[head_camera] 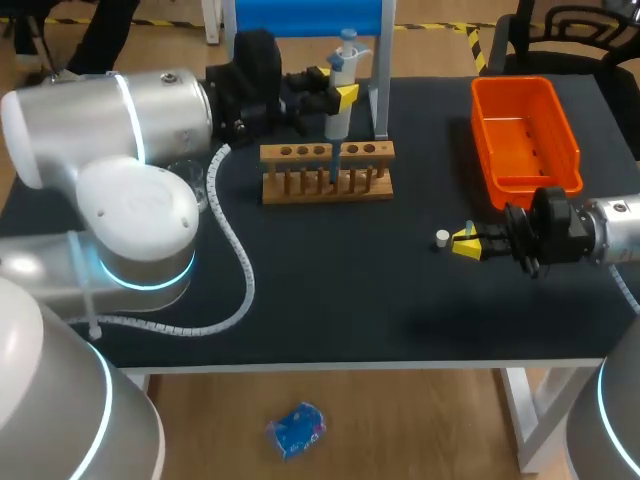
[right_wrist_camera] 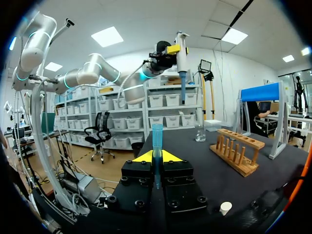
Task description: Invert the test tube, pick up the pipette, mount the tip to pipette, aspirate from beaker and dispense into the tube, eject the tip, return the pipette, and cap with the stopper.
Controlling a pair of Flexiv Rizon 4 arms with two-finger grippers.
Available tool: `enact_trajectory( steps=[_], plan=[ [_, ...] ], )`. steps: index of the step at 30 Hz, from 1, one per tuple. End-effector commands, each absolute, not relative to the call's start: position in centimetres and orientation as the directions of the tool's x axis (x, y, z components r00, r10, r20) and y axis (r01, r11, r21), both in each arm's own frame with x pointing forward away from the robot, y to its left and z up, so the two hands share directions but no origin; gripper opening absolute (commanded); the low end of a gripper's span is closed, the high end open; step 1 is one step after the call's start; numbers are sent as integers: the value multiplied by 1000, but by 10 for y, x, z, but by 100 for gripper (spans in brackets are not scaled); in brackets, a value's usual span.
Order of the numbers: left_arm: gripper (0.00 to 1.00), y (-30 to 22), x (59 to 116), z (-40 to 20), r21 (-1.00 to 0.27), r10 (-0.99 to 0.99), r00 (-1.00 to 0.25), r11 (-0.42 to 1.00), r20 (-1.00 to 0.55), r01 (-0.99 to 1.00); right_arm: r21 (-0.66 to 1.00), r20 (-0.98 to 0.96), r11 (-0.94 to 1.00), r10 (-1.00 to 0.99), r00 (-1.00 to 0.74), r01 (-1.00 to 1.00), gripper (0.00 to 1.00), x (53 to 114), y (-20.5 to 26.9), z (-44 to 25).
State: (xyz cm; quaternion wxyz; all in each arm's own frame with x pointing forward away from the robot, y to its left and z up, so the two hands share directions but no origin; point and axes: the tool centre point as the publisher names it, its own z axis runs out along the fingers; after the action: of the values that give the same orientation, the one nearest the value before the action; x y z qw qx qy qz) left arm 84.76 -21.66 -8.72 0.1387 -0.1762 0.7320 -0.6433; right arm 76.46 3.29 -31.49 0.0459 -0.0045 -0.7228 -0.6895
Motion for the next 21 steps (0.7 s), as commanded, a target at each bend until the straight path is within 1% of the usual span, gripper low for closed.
enact_trajectory(
  steps=[1,15,19,21],
  plan=[
    [0,-217,851,-89,-995,-369,-929,76,31,-64,996,72,51,-56,-996,69,0,764,33,-314],
    [0,-217,851,-89,-995,-369,-929,76,31,-64,996,72,51,-56,-996,69,0,764,33,-314],
    [0,-229,846,-90,-996,-322,-946,47,51,-70,996,72,51,-56,-996,69,0,764,33,-314],
    [0,-236,841,-89,-995,-307,-950,74,48,-74,996,72,51,-56,-996,69,0,764,33,-314]
  ],
)
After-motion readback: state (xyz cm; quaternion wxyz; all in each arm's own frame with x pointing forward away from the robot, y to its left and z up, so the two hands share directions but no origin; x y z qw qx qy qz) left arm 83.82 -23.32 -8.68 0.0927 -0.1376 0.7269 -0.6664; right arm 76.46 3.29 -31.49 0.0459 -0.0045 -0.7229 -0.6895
